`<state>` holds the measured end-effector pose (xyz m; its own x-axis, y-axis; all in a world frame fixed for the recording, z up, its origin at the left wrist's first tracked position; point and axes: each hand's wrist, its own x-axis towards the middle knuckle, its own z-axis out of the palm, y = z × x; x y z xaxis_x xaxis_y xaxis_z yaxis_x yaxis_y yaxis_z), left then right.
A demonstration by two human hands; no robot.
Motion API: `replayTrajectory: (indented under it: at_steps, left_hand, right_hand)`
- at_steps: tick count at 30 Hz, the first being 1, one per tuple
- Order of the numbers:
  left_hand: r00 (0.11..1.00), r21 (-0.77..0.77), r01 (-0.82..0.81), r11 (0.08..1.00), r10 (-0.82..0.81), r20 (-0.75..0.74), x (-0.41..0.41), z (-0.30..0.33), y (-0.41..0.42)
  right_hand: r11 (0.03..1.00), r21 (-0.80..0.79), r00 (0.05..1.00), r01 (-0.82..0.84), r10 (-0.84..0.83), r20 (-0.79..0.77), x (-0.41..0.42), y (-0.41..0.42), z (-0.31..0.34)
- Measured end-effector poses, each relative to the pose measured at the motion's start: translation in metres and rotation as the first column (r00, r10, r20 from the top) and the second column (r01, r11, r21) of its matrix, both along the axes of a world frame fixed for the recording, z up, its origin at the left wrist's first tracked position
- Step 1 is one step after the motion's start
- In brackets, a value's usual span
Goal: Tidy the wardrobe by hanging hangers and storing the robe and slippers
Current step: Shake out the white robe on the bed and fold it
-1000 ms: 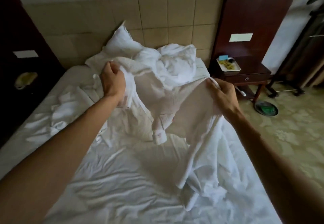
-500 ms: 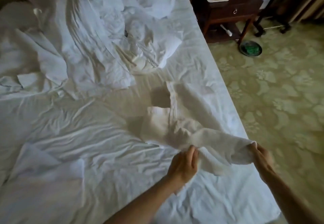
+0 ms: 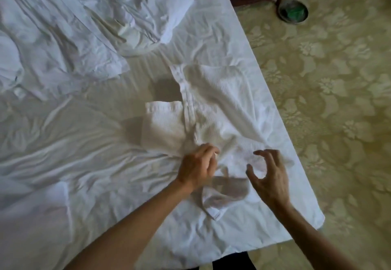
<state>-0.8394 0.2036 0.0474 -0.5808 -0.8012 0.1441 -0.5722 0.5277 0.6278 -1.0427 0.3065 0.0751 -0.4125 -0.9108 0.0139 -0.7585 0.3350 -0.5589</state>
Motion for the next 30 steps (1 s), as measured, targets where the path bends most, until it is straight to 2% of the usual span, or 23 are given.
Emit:
replayTrajectory:
  at_steps: [2,4,7,8,10,13,17,20,22,24,27,30]
  left_hand:
    - [0.987,-0.142,-0.113,0.983,0.127,0.098,0.01,0.009,-0.055]
    - [0.935,-0.195,-0.123,0.973,0.179,0.305,0.014,0.007,-0.104]
    - [0.802,-0.19,0.131,0.973,0.009,0.597,0.01,-0.006,-0.152]
    - [0.75,-0.187,0.224,0.957,-0.047,0.66,0.008,-0.011,-0.162]
    - [0.692,-0.18,0.292,0.94,-0.078,0.718,0.003,-0.013,-0.173]
    - [0.755,-0.186,0.228,0.956,-0.053,0.653,0.002,-0.022,-0.181]
    - [0.919,-0.209,0.16,0.965,-0.068,0.389,-0.003,-0.014,-0.18]
    - [0.97,-0.074,0.083,0.994,-0.064,0.234,-0.031,0.018,-0.16]
    - [0.981,-0.031,0.1,0.995,-0.093,0.172,-0.052,0.039,-0.147]
    - [0.965,0.047,0.182,0.982,-0.188,0.182,-0.066,0.049,-0.14]
    - [0.905,0.143,0.268,0.953,-0.299,0.303,-0.067,0.043,-0.146]
    - [0.889,0.059,0.228,0.972,-0.232,0.394,-0.056,0.023,-0.148]
  right_hand:
    - [0.993,0.05,0.993,-0.109,0.111,-0.041,0.039,-0.012,-0.013]
    - [0.974,0.18,0.985,-0.136,0.152,-0.08,0.073,-0.024,-0.027]
    - [0.943,0.318,0.978,-0.094,0.148,-0.15,0.098,-0.045,-0.047]
    - [0.945,0.321,0.976,-0.067,0.129,-0.177,0.099,-0.051,-0.052]
    - [0.956,0.29,0.975,-0.044,0.105,-0.198,0.09,-0.06,-0.057]
    - [0.985,0.17,0.993,0.013,0.007,-0.116,0.055,-0.07,-0.051]
    - [0.941,0.052,0.942,0.335,-0.336,0.012,-0.014,-0.082,-0.02]
    - [0.885,-0.027,0.884,0.464,-0.462,0.068,-0.068,-0.089,0.007]
    - [0.856,0.009,0.85,0.516,-0.513,0.122,-0.097,-0.092,0.015]
    - [0.841,0.062,0.83,0.538,-0.541,0.136,-0.118,-0.092,0.02]
    - [0.85,0.156,0.842,0.503,-0.522,0.132,-0.136,-0.083,0.019]
    - [0.875,0.238,0.885,0.423,-0.455,0.101,-0.137,-0.071,0.013]
